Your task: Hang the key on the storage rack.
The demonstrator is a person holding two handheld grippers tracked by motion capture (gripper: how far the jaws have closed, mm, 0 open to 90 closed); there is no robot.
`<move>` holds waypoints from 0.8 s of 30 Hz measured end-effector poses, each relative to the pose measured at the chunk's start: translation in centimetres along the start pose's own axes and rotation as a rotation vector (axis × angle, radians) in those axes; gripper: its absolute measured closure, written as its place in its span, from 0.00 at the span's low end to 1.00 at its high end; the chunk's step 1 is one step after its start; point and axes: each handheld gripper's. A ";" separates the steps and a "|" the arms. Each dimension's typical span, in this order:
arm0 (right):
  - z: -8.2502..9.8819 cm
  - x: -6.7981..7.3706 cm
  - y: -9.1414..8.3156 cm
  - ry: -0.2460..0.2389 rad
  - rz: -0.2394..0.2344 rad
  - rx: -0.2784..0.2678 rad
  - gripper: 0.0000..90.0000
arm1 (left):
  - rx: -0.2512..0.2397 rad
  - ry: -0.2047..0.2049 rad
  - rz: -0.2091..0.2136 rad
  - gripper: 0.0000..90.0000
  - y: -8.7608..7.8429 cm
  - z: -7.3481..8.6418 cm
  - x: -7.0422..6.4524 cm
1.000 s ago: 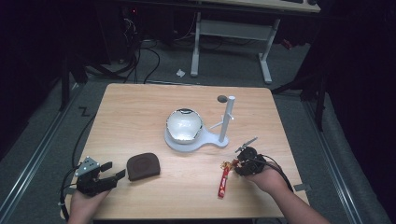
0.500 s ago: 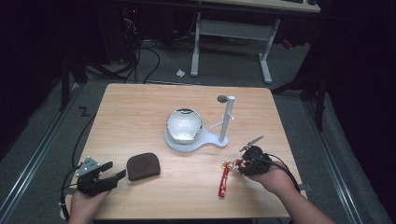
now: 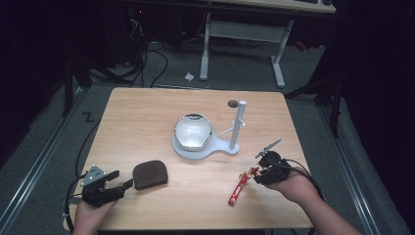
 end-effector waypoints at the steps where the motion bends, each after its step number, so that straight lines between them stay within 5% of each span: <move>1: 0.0 0.1 -0.3 -0.001 0.004 -0.001 0.74 | 0.004 0.000 0.000 0.33 0.0 0.0 0.0; 24: -1.0 0.9 -5.6 -0.023 0.027 -0.014 0.74 | -0.002 -0.002 -0.002 0.33 0.0 0.0 0.2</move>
Point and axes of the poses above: each handheld gripper's, and its own axes: y roughly forward along the jaws, z roughly out of its underside, x roughly to its left, and after that the axes turned 8 degrees about x, right-handed
